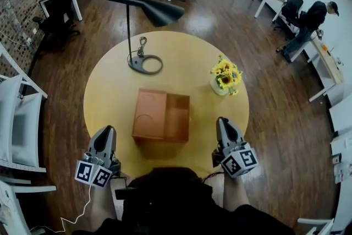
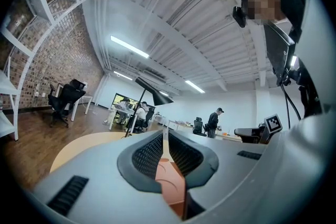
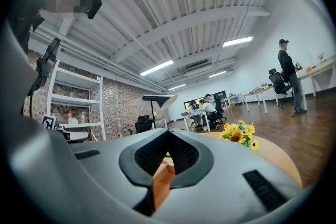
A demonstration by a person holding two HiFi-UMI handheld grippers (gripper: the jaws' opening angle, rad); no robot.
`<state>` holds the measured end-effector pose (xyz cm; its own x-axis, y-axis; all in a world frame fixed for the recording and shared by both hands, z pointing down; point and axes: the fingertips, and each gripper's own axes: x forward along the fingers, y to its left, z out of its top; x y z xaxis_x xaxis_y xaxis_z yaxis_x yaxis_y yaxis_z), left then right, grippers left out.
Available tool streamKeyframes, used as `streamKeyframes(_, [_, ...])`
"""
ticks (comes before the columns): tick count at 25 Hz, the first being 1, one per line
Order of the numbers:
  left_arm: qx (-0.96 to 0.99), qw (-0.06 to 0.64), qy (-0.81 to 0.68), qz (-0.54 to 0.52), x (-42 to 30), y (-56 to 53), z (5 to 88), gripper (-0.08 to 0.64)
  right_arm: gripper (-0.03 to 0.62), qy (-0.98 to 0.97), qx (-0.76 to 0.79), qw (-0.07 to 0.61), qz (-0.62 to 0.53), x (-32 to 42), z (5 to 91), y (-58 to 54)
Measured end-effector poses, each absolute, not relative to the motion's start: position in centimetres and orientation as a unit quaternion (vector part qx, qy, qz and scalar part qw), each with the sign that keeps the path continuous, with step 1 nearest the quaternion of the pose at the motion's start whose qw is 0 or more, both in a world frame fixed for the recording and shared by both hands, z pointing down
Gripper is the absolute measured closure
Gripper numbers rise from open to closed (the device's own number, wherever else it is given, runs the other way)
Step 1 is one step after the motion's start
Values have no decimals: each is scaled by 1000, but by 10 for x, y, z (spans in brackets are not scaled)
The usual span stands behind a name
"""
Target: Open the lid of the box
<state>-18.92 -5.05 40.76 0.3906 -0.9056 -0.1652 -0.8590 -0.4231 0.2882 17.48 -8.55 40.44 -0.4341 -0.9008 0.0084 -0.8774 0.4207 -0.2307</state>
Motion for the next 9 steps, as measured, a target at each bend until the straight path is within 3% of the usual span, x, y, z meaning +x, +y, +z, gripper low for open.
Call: streamKeyframes(9, [831,77,-530,-153,-188,-52,407,538,591,843,-526,53,-99,175,407,-84])
